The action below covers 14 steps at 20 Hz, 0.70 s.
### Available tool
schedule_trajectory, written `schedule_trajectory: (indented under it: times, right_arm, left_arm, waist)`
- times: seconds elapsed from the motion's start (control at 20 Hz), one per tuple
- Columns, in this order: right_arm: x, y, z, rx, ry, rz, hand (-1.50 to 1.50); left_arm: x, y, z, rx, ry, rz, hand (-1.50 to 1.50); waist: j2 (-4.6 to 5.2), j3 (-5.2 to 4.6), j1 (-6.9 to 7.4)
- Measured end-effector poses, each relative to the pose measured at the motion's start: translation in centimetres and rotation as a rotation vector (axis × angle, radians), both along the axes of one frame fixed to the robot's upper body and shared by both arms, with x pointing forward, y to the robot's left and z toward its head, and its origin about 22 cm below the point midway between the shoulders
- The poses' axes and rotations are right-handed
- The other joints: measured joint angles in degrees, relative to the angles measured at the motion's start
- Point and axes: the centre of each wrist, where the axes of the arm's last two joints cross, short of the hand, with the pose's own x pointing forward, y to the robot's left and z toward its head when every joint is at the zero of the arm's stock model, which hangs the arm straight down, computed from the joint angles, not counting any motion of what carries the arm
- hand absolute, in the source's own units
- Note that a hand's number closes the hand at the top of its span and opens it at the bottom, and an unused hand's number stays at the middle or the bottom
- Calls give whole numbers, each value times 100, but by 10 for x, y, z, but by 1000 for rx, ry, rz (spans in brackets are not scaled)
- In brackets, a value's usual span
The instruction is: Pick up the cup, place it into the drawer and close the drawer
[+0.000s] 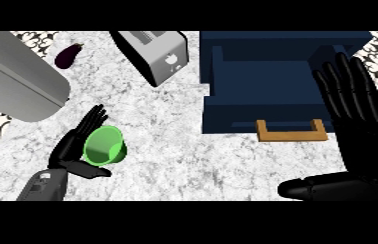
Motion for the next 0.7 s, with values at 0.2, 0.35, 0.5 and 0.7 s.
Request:
schedule_trajectory:
  times: [0.2, 0.35, 0.5, 0.7]
  right_arm:
    - [0, -4, 2, -1, 1, 3, -150]
    - [-3, -1, 0, 5, 1, 8, -150]
    - [0, -2, 4, 5, -3, 8, -150]
    - [2, 0, 2, -4, -1, 10, -150]
  left_arm:
    - [0, -5, -8, 7, 2, -8, -150]
    - [-1, -4, -11, 4, 8, -13, -150]
    - [0, -10, -15, -7, 13, -21, -150]
    - [6, -13, -15, -27, 23, -18, -150]
  waist:
    - [6, -4, -24]
    - [6, -4, -24]
    - [9, -5, -24]
    - [16, -7, -32]
